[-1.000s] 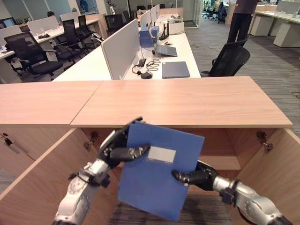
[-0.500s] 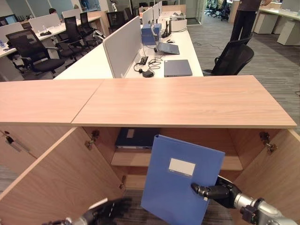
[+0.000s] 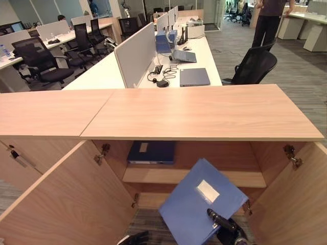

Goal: Put the empty folder in the office cabinet

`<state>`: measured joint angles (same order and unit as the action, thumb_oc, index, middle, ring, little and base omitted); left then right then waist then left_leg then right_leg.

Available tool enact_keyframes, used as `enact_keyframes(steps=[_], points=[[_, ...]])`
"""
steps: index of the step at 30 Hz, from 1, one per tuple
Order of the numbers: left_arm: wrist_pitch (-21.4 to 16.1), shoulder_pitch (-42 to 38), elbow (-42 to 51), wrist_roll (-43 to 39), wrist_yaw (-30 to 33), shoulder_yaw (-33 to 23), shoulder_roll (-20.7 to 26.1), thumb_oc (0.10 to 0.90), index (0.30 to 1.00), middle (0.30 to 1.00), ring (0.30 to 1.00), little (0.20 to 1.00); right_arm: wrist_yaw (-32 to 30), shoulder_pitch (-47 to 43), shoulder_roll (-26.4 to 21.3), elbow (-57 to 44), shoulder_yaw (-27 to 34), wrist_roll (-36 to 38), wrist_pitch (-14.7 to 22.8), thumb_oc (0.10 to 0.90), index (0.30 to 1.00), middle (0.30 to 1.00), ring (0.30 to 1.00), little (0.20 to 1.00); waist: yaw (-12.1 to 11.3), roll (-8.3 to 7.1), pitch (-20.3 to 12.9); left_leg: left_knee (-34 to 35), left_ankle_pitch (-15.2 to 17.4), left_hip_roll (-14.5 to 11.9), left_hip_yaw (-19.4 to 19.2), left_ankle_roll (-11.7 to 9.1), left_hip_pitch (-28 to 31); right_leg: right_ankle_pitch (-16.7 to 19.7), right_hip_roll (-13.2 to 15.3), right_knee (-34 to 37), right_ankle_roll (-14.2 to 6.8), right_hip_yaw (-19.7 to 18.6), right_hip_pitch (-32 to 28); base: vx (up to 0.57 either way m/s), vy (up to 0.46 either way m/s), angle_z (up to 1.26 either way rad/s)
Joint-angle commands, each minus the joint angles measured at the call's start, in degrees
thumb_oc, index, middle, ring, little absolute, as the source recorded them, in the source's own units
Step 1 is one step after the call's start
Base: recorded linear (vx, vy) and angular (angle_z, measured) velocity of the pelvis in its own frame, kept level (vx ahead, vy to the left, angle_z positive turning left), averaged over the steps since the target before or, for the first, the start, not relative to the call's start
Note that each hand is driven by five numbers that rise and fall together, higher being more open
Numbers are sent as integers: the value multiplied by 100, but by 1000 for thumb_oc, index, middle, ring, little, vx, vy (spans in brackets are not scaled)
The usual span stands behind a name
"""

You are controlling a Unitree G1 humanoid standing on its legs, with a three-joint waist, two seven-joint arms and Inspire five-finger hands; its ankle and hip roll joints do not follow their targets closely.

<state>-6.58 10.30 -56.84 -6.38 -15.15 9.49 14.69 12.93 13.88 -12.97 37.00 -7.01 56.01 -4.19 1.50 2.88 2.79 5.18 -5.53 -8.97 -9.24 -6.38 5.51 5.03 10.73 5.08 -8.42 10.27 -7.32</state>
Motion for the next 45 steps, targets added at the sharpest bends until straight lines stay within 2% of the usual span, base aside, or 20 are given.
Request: enact_keyframes(steps=[1, 3, 4, 6, 7, 10, 12, 13, 16, 19, 25, 31, 33, 37, 38, 40, 41, 42, 45], points=[[-204, -454, -232, 98, 493, 156, 280, 800, 900, 900, 900, 900, -207, -1224, 266, -268, 573, 1048, 886, 400, 300, 300, 300, 300, -16, -47, 296, -18, 514, -61, -128, -333, 356, -796, 111, -181, -276, -204, -213, 0, 0, 0], [-184, -541, -259, 110, 655, 265, 237, 800, 900, 900, 900, 900, -426, -1540, 258, -138, 691, 1189, 1055, 400, 300, 300, 300, 300, -58, -27, 350, -18, 490, -68, -93, -343, 278, -801, 106, -188, -276, -179, -156, -50, -9, 8], [-201, -457, 24, 86, 677, 388, 291, 800, 900, 900, 900, 900, -597, -1874, 203, 30, 818, 1333, 1200, 400, 300, 300, 300, 300, -121, 12, 383, -18, 480, -57, -65, -337, 220, -788, 104, -173, -274, -152, -129, -40, -4, 12], [-193, -391, 205, -5, 651, 416, 345, 800, 900, 900, 900, 900, -661, -2065, 178, 114, 923, 1404, 1243, 400, 300, 300, 300, 300, -160, 37, 406, -18, 474, -55, -47, -333, 183, -788, 98, -169, -270, -146, -109, -11, -5, 11], [-181, -291, 583, -137, 582, 462, 493, 800, 900, 900, 900, 900, -770, -2402, 93, 290, 1062, 1520, 1377, 400, 300, 300, 300, 300, -226, 93, 439, -18, 461, -58, -22, -336, 134, -784, 100, -150, -277, -115, -100, -8, -3, 10], [-145, -216, 1067, -208, 452, 545, 739, 800, 900, 900, 900, 900, -856, -2814, -17, 594, 1202, 1608, 1457, 400, 300, 300, 300, 300, -298, 152, 499, -18, 442, -63, 9, -337, 72, -784, 105, -155, -282, -94, -67, -16, 1, 7], [-104, -111, 1557, -180, 287, 620, 1032, 800, 900, 900, 900, 900, -962, -3180, -150, 829, 1357, 1762, 1522, 400, 300, 300, 300, 300, -378, 214, 531, -18, 418, -60, 43, -338, 4, -781, 111, -151, -290, -62, -34, -15, 1, 8], [-22, 15, 2042, -279, 118, 612, 1328, 800, 900, 900, 900, 900, -1033, -3584, -294, 1042, 1501, 1910, 1576, 400, 300, 300, 300, 300, -476, 271, 572, -18, 399, -62, 69, -345, -57, -786, 117, -154, -294, -48, 9, 0, 0, 0], [29, 107, 2383, -401, -7, 536, 1556, 800, 900, 900, 900, 900, -1090, -3952, -481, 1195, 1683, 2082, 1639, 400, 300, 300, 300, 300, -569, 326, 605, -18, 384, -55, 93, -353, -125, -795, 123, -166, -303, -26, 58, -8, -10, 7], [147, 211, 3027, -824, -219, 466, 1951, 800, 900, 900, 900, 900, -1233, -4735, -949, 1721, 1857, 2270, 1689, 400, 300, 300, 300, 300, -726, 458, 665, -28, 351, -48, 131, -364, -236, -819, 140, -196, -314, 11, 136, 7, -4, 14], [264, 211, 3758, -1172, -472, 468, 2527, 800, 900, 900, 900, 900, -1273, -5782, -1558, 2426, 1853, 2470, 1567, 400, 300, 300, 300, 300, -945, 647, 832, -91, 295, -46, 150, -384, -433, -880, 177, -320, -337, 20, 331, 11, -4, 8], [240, -127, 3755, -1348, -456, 658, 2731, 800, 900, 900, 900, 900, -1280, -6686, -2211, 3029, 1773, 2653, 1513, 400, 300, 300, 300, 300, -1085, 789, 1121, -508, 324, -54, 183, -406, -900, -984, 256, -681, -323, -15, 791, -34, -20, 6], [203, -268, 3733, -1382, -439, 853, 2795, 800, 900, 900, 900, 900, -1335, -7100, -2464, 3210, 1744, 2767, 1509, 400, 300, 300, 300, 300, -1126, 900, 1245, -719, 357, -88, 203, -409, -1193, -1056, 310, -992, -317, -44, 1180, -52, -10, -3], [151, -435, 3479, -1252, -373, 1102, 2695, 800, 900, 900, 900, 900, -1405, -7468, -2695, 3419, 1717, 2834, 1546, 400, 300, 300, 300, 300, -1111, 1006, 1320, -972, 418, -116, 234, -405, -1569, -1168, 387, -1494, -325, -179, 1785, -4, 0, 1], [97, -557, 3171, -1168, -270, 1275, 2561, 800, 900, 900, 900, 900, -1485, -7728, -2882, 3583, 1664, 2886, 1581, 400, 300, 300, 300, 300, -1145, 1049, 1299, -1188, 539, -108, 245, -418, -1845, -1326, 444, -1828, -326, -270, 2164, 0, 0, 0], [71, -631, 3095, -1148, -237, 1353, 2506, 800, 900, 900, 900, 900, -1522, -7859, -2997, 3668, 1611, 2899, 1587, 400, 300, 300, 300, 300, -1165, 1088, 1292, -1286, 520, -95, 252, -407, -2017, -1300, 445, -1935, -315, -316, 2370, -11, 10, -2], [30, -669, 2893, -1087, -142, 1487, 2424, 800, 900, 900, 900, 900, -1628, -8054, -3112, 3759, 1528, 2855, 1650, 800, 900, 900, 900, 900, -1166, 1174, 1313, -1374, 564, -90, 289, -399, -2187, -1352, 467, -2170, -315, -393, 2681, 33, 29, 2], [23, -700, 2872, -1084, -132, 1510, 2393, 800, 900, 900, 900, 900, -1640, -8099, -3140, 3785, 1494, 2852, 1652, 800, 900, 900, 900, 900, -1182, 1175, 1286, -1422, 639, -80, 286, -407, -2224, -1456, 487, -2278, -323, -417, 2754, 25, 33, 2], [-9, -733, 2969, -1168, -75, 1594, 2458, 800, 900, 900, 900, 900, -1757, -8310, -3291, 3902, 1401, 2808, 1639, 800, 900, 900, 900, 900, -1208, 1311, 1310, -1669, 722, -41, 301, -393, -2569, -1562, 551, -2741, -314, -542, 3261, 15, 9, 2]])
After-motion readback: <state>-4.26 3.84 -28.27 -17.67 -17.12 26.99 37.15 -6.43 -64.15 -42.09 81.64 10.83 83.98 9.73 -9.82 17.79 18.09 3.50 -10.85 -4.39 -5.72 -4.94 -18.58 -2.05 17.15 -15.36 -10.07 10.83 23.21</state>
